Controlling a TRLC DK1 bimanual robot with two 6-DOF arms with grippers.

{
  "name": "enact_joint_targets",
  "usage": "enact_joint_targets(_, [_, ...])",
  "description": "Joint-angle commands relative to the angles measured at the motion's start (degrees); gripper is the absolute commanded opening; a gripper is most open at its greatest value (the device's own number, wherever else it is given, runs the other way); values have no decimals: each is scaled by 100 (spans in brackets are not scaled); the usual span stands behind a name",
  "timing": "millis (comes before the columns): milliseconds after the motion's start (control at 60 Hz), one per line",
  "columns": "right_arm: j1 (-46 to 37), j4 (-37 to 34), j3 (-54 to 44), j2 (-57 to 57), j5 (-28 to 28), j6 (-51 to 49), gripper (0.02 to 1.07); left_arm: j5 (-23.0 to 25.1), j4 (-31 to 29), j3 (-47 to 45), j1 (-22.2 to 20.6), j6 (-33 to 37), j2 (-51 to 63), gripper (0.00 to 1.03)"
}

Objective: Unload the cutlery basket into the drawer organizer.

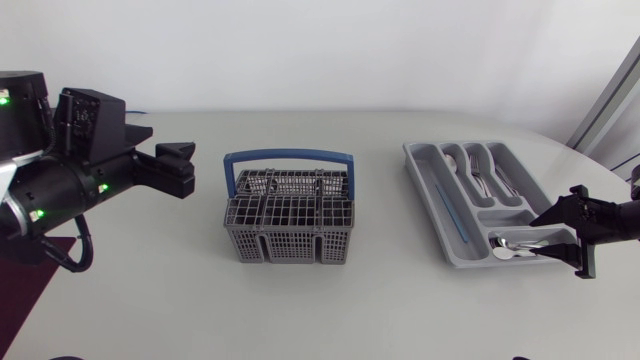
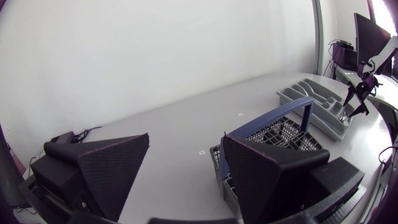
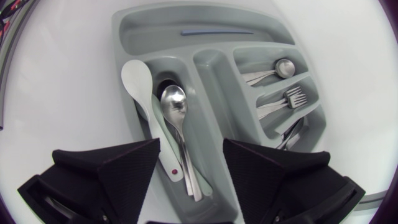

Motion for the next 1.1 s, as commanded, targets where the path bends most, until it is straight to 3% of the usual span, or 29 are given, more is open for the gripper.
enact_joint_targets(0, [21,-123,-253,-320,-82,24,98,-4,68,-163,-21,19,2,100])
enact_joint_targets(483, [443,-694,-1202,-1234,-565,473,98,-4,217,-295,-12,2,11,100])
enact_joint_targets(1083, [680,712,-1404,-795,-618,1343,98,-4,244,-321,5,19,11,100])
